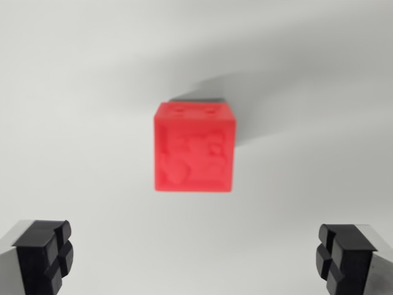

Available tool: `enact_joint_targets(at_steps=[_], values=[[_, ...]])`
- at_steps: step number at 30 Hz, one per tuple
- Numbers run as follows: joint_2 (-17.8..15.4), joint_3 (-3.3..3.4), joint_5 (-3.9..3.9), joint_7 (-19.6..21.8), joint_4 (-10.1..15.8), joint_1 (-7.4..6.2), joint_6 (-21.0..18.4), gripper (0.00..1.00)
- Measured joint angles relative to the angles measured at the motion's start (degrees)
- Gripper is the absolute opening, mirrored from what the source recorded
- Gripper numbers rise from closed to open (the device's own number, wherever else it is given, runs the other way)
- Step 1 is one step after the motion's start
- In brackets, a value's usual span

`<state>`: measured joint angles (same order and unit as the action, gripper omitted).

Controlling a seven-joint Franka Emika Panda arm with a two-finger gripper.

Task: Destack cube

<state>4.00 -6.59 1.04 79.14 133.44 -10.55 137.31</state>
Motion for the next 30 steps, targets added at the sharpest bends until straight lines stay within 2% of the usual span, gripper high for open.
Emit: enact_joint_targets(at_steps=[3, 8, 21, 30], values=[[0.7, -0.19, -0.01, 0.6, 0.4, -0.37, 1.1, 1.00], [3.5, -0.05, 0.13, 1.0, 1.0, -0.39, 4.3, 1.00], [9.9, 0.26, 1.46, 2.0, 1.6, -0.47, 11.3, 1.00], [13.9, 0.71, 2.33, 2.6, 1.6, -0.75, 15.2, 1.00]])
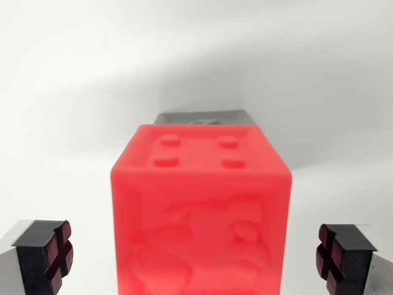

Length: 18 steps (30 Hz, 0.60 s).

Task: Destack cube

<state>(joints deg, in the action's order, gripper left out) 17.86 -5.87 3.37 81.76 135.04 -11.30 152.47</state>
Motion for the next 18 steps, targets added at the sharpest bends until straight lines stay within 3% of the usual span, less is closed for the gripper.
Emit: enact_joint_targets(at_steps=[7, 17, 18], values=[[2.4, 0.44, 0.50, 0.3, -0.2, -0.35, 2.2, 1.00], [4.1, 0.95, 0.63, 0.5, -0.5, -0.81, 3.7, 1.00], [4.1, 0.98, 0.63, 0.5, -0.5, -0.84, 3.7, 0.00]])
